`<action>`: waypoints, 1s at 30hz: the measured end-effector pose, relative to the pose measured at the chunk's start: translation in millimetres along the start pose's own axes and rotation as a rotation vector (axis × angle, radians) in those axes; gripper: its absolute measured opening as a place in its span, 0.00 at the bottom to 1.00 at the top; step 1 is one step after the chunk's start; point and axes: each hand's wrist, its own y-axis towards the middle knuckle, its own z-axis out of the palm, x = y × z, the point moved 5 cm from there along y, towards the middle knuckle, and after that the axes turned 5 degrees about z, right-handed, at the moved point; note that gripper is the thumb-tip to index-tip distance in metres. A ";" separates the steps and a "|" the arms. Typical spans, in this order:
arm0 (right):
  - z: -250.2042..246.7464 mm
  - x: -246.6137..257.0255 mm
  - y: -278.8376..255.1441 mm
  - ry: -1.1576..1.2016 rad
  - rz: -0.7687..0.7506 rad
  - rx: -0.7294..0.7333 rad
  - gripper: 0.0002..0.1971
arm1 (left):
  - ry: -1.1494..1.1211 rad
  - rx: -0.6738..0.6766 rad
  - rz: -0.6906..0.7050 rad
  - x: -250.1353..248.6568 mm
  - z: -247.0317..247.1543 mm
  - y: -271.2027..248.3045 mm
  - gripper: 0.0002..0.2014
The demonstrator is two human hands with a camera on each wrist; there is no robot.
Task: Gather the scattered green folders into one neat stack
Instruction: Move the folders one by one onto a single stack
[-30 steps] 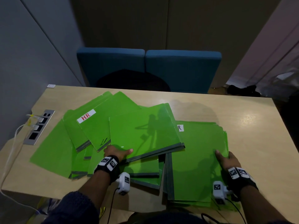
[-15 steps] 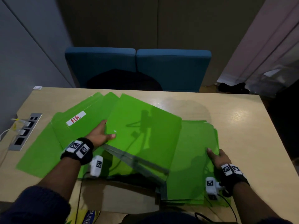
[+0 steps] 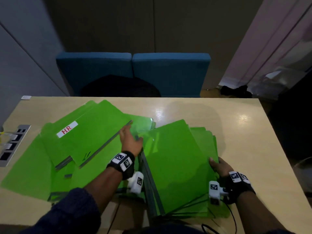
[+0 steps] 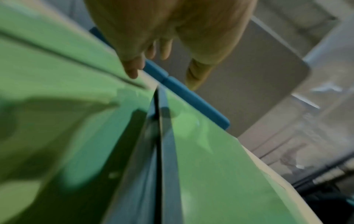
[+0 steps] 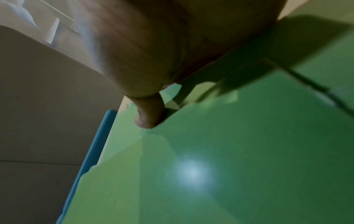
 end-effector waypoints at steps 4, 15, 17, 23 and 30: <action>-0.2 3.6 -1.4 -0.055 0.072 -0.028 0.27 | -0.029 0.265 -0.150 31.6 40.1 -29.0 0.48; 1.9 -0.3 -18.9 -0.121 -0.104 -0.052 0.30 | 0.072 0.496 -0.033 3.3 83.2 -68.1 0.50; 1.5 -0.2 -22.3 -0.148 -0.099 -0.060 0.29 | 0.096 0.531 -0.038 5.4 85.4 -73.6 0.50; 1.8 -24.4 -17.8 -0.073 -0.044 -0.106 0.32 | -0.014 0.630 -0.123 8.4 85.2 -91.6 0.50; -13.6 -10.4 -21.9 0.190 -0.060 -0.096 0.22 | -0.371 0.453 -0.015 -5.2 25.4 -64.2 0.26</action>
